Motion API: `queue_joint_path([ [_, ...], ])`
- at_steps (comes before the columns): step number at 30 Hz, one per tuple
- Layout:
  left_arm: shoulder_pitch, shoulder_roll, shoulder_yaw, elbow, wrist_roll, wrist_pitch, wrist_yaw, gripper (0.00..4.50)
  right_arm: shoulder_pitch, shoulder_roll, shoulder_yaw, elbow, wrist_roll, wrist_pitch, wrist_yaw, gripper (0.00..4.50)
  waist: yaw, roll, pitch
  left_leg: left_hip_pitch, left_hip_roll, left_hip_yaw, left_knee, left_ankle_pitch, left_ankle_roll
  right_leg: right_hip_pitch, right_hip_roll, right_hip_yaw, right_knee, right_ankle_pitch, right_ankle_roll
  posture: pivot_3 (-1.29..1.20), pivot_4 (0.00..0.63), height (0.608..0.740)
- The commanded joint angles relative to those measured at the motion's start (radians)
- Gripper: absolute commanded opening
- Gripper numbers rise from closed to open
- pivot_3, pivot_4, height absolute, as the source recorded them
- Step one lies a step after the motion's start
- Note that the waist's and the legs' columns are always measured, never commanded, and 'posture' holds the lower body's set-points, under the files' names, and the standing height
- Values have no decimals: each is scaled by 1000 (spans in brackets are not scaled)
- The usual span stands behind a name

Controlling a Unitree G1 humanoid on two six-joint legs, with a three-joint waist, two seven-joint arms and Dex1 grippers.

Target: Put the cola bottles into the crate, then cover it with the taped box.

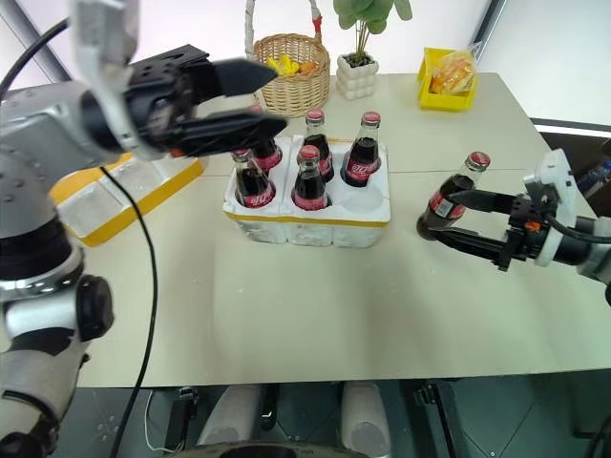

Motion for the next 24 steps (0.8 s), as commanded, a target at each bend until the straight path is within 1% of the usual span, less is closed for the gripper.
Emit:
queue_joint_path([
  [1, 15, 41, -5, 38, -3, -27, -38, 4445, 10, 13, -47, 42, -44, -44, -53, 4500, 0, 0, 0, 0, 0, 0, 1, 0, 0, 0, 0, 0, 0, -1, -2, 0, 150, 740],
  [4, 40, 83, -16, 65, -9, -30, -88, 4445, -5, 61, -21, 92, -94, -79, -138, 4500, -1, -1, 0, 0, 0, 0, 1, 0, 0, 1, 0, 0, 0, -1, -2, 0, 150, 740],
  [8, 76, 147, -20, 62, -25, -27, -169, 4445, -21, 105, -4, 116, -116, -94, -177, 4500, -6, 0, 0, 1, 0, 0, -2, 0, 0, 0, 0, 0, 0, -1, -2, 0, 150, 740],
  [11, 144, 233, -49, 20, 2, -55, -257, 4445, -46, 134, 3, 154, -124, -96, -209, 4500, -9, 0, 0, 2, 0, 1, -2, 0, 0, 0, 0, 1, 0, -1, -1, 0, 150, 740],
  [13, 180, 264, -68, 6, 36, -98, -277, 4445, -58, 147, 0, 163, -113, -88, -215, 4500, -7, 0, 0, 2, 0, 1, -3, 0, 0, 0, 0, 1, 0, -1, -2, 0, 150, 740],
  [17, 200, 273, -73, 8, 58, -136, -269, 4445, -67, 152, 0, 167, -102, -75, -205, 4500, 2, 0, 0, 1, 0, 1, -2, 0, 0, 0, 0, 1, 0, -1, -2, 0, 150, 740],
  [21, 190, 265, -67, 29, 60, -148, -252, 4445, -93, 161, 21, 180, -112, -77, -214, 4500, -1, 0, 0, 1, 0, 1, -2, 0, 0, 0, 0, 1, -1, -1, -2, 0, 150, 740],
  [24, 199, 278, -75, 23, 69, -160, -260, 4445, -124, 180, 41, 192, -113, -78, -219, 4500, -8, 0, 0, 2, 0, 1, -2, 0, 0, 0, 0, 1, -1, -1, -2, 0, 150, 740],
])
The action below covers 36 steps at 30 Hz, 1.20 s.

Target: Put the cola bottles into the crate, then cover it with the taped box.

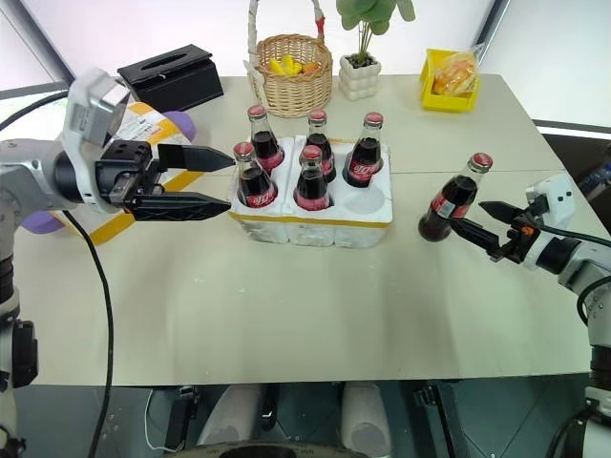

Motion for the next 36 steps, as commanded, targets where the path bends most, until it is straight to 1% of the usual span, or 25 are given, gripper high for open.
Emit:
queue_joint_path([
  [1, -8, 23, 10, -13, 12, -31, -8, 4445, -43, 16, 5, 7, 8, 0, -9, 4500, -3, 0, 0, 0, 0, 0, 0, 0, 0, 0, 0, 0, 0, 0, 0, 0, 150, 740],
  [7, 8, 21, 12, -24, 10, -37, 5, 4445, -107, 65, 53, 69, -14, -28, -19, 4500, -1, 0, 0, 0, 0, 0, 0, 0, 0, 0, 0, 0, 0, 0, 0, 0, 150, 740],
  [14, 22, 23, 21, -36, 4, -38, 15, 4445, -190, 123, 87, 191, -49, -64, -38, 4500, -1, 0, 0, 0, 0, 0, 0, 0, 0, 0, 0, 0, 0, 0, 0, 0, 150, 740],
  [16, 25, 24, 24, -36, 3, -37, 21, 4500, -206, 134, 89, 210, -52, -72, -39, 3961, -1, 0, 0, 0, 0, 0, 0, 0, 0, 0, 0, 0, 0, 1, 2, 0, 150, 740],
  [17, 27, 25, 25, -37, 2, -37, 21, 4500, -212, 138, 86, 215, -47, -71, -39, 3785, -1, 0, 0, 0, 0, 0, 0, 0, 0, 0, 0, 0, 0, 2, 4, 0, 150, 740],
  [18, 29, 27, 26, -38, 2, -38, 22, 4500, -215, 140, 84, 217, -44, -73, -36, 3222, -1, 0, 0, 0, 0, 0, 0, 0, 0, 0, 0, 0, 0, 2, 4, 0, 150, 740],
  [19, 31, 28, 27, -39, 0, -38, 23, 4500, -217, 143, 81, 216, -39, -70, -34, 2905, -1, 0, 0, 0, 0, 0, 0, 0, 0, 0, 0, 0, 0, 2, 4, 0, 150, 740],
  [26, 45, 33, 31, -45, -4, -42, 25, 4500, -208, 124, 68, 162, -23, -59, -21, 2864, -2, 0, 0, 1, 0, 0, -1, 0, 0, 0, 0, 0, 0, 2, 4, 0, 150, 740],
  [31, 49, 33, 31, -44, -1, -49, 22, 4500, -243, 65, 54, 110, -11, -39, 6, 2864, -1, 2, 1, 0, 0, 0, -1, 0, 0, -1, 0, 0, 0, 2, 4, 0, 150, 740],
  [36, 58, 34, 34, -43, 5, -63, 20, 4500, -325, -10, 61, -16, 60, 44, 85, 2864, -6, 5, 3, 0, 0, 1, -1, 0, 0, -2, 0, 0, 1, 2, 4, 0, 150, 740],
])
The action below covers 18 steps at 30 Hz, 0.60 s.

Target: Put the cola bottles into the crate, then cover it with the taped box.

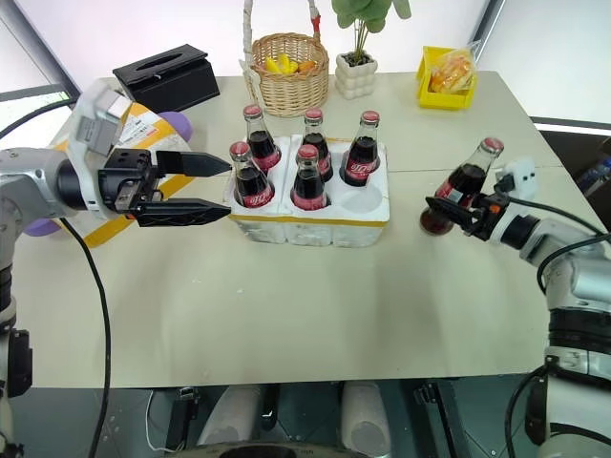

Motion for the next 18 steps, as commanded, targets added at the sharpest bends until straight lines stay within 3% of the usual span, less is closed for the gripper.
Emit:
queue_joint_path([
  [1, 9, 17, 37, -22, -5, -28, -5, 4500, -112, -60, -33, -164, 104, 47, 73, 2864, -3, 1, 1, 0, 0, 0, 0, 0, 0, 0, 0, 0, 0, 0, 0, 0, 150, 740],
  [9, 33, 22, 52, -40, -13, -34, 10, 4500, -257, -45, 25, -244, 182, 140, 123, 2864, 2, 1, 1, -1, 0, 0, 0, 0, 0, 0, 0, 0, 0, 0, 0, 0, 150, 740],
  [18, 35, 28, 63, -54, -21, -33, 32, 4500, -264, 44, 178, -235, 97, 51, 161, 2864, 5, 1, 1, -2, 0, 0, 0, 0, 0, -1, 0, 0, 0, 0, 0, 0, 150, 740],
])
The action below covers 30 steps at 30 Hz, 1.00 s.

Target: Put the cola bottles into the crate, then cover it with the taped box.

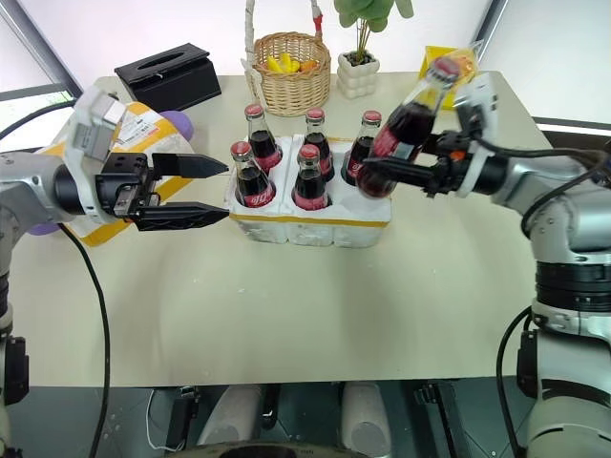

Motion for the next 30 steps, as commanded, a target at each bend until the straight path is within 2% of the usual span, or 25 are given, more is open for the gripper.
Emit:
queue_joint_path([
  [1, -8, 18, 39, -26, -20, -8, 8, 4500, -26, 3, 5, -11, -39, -83, 18, 2864, 0, 0, 0, 0, 0, 0, 0, 0, 0, 0, 0, 0, 0, 0, 0, 0, 150, 740],
  [14, -10, 26, 47, -33, -45, 2, 32, 4500, -20, 52, 140, 71, -188, -162, 40, 2864, -2, 0, 0, 0, 0, 0, 0, 0, 0, -1, 0, 0, 0, 0, 0, 0, 150, 740],
  [17, -12, 26, 45, -34, -50, 1, 36, 4500, -31, 70, 152, 107, -212, -173, 31, 4320, -2, 0, 0, 0, 0, 0, 0, 0, 0, -1, 0, 0, 0, 0, 0, 0, 150, 740],
  [18, -12, 27, 45, -34, -52, 1, 37, 4500, -36, 77, 155, 119, -221, -177, 25, 4482, -2, 0, 0, 0, 0, 0, 0, 0, 0, -1, 0, 0, 0, 0, 0, 0, 150, 740],
  [25, -4, 36, 50, -33, -53, -3, 43, 4500, -49, 93, 146, 140, -244, -189, 23, 4482, -2, 0, 0, 0, 0, 0, 0, 0, 0, -1, 0, 0, 0, 0, 0, 0, 150, 740],
  [30, 51, 82, 110, -27, -33, -21, 51, 4500, -41, 45, 107, 108, -211, -175, 70, 4482, -4, 0, 0, 0, 0, 0, 0, 0, 0, -1, 0, 0, 0, 0, 0, 0, 150, 740],
])
